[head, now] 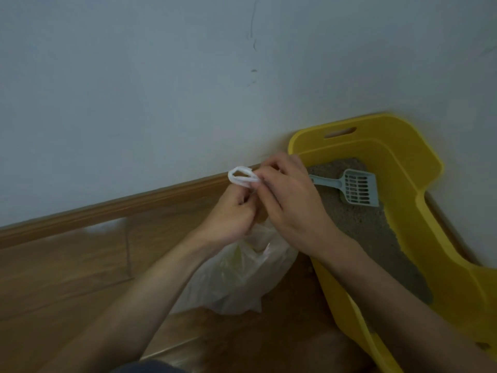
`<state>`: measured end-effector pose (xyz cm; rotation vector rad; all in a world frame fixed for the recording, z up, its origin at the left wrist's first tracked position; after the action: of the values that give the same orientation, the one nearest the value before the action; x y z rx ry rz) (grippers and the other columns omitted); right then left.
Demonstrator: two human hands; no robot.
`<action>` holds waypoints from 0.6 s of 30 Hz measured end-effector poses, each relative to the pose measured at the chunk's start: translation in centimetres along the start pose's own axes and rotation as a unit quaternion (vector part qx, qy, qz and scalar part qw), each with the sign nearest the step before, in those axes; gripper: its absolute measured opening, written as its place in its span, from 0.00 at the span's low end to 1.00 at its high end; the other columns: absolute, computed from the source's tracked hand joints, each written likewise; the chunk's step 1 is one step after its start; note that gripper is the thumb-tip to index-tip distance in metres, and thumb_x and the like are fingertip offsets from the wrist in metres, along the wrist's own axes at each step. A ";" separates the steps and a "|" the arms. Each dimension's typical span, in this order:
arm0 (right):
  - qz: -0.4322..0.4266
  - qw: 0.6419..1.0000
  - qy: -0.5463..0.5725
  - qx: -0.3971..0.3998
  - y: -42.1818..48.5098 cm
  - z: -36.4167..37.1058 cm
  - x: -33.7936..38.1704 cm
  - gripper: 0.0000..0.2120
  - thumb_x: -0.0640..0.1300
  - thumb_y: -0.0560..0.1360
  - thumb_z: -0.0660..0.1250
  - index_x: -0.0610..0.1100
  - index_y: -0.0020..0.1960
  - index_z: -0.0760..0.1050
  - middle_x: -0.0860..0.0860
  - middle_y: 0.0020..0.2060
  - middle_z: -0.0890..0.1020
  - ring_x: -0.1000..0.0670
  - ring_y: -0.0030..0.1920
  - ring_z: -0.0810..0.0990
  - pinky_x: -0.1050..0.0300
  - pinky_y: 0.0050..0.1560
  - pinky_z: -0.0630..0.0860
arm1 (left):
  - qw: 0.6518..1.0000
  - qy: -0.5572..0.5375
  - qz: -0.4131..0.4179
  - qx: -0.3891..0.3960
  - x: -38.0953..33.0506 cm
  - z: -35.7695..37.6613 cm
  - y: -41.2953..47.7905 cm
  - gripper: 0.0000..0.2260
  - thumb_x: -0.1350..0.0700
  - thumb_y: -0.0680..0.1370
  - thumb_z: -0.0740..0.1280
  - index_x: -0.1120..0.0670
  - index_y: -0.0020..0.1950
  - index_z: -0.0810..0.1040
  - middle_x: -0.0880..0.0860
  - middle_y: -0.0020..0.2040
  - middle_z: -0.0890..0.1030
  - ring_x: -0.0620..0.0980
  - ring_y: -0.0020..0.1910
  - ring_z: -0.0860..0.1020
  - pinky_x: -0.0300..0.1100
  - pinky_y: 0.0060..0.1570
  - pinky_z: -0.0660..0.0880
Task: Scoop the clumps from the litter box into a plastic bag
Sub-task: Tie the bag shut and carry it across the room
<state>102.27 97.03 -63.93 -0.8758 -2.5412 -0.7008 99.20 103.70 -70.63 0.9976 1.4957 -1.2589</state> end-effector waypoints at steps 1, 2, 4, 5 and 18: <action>-0.006 1.000 -0.023 -0.008 0.3 0.1 -0.1 0.09 0.42 0.78 0.61 0.40 0.47 0.79 0.46 0.47 0.77 0.48 0.48 0.70 0.59 0.49 0.62 | 1.000 -0.018 -0.011 0.004 0.2 0.0 0.2 0.17 0.66 0.81 0.55 0.52 0.34 0.68 0.45 0.23 0.64 0.41 0.22 0.61 0.36 0.22 0.58; -0.004 0.999 -0.036 -0.012 0.7 0.2 -0.4 0.09 0.43 0.77 0.61 0.41 0.47 0.79 0.47 0.49 0.77 0.48 0.50 0.70 0.57 0.50 0.63 | 0.999 -0.032 -0.021 0.007 0.4 0.0 0.5 0.16 0.66 0.81 0.56 0.53 0.34 0.68 0.45 0.23 0.64 0.41 0.21 0.61 0.36 0.22 0.57; 0.016 0.999 -0.034 -0.015 1.4 0.5 -1.2 0.07 0.44 0.75 0.63 0.43 0.45 0.80 0.49 0.50 0.79 0.48 0.54 0.71 0.54 0.52 0.64 | 0.997 -0.067 -0.042 0.009 0.9 -0.2 0.9 0.15 0.67 0.80 0.55 0.54 0.35 0.68 0.46 0.24 0.63 0.42 0.21 0.60 0.35 0.22 0.54; 0.021 0.999 -0.031 -0.016 1.8 0.7 -1.5 0.07 0.44 0.74 0.65 0.44 0.45 0.81 0.50 0.50 0.80 0.48 0.54 0.72 0.54 0.53 0.63 | 0.994 -0.091 -0.053 0.012 1.1 -0.2 1.0 0.13 0.68 0.78 0.56 0.55 0.36 0.68 0.47 0.24 0.63 0.43 0.21 0.59 0.35 0.23 0.53; 0.128 0.912 0.326 0.213 2.6 4.5 -2.4 0.10 0.38 0.79 0.64 0.35 0.48 0.83 0.45 0.39 0.85 0.58 0.40 0.79 0.64 0.42 0.76 | 0.973 -0.186 -0.076 0.116 2.3 0.3 0.8 0.09 0.63 0.71 0.69 0.50 0.47 0.83 0.48 0.26 0.68 0.42 0.23 0.60 0.38 0.26 0.53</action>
<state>104.97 100.18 -67.92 -0.6583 -1.8298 -0.2654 99.38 103.55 -73.06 0.7472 1.1672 -1.6596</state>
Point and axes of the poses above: each hand's wrist, its own y-axis towards the middle knuckle, its own z-axis out of the palm, x = y × z, the point moved 9 cm from there along y, towards the middle knuckle
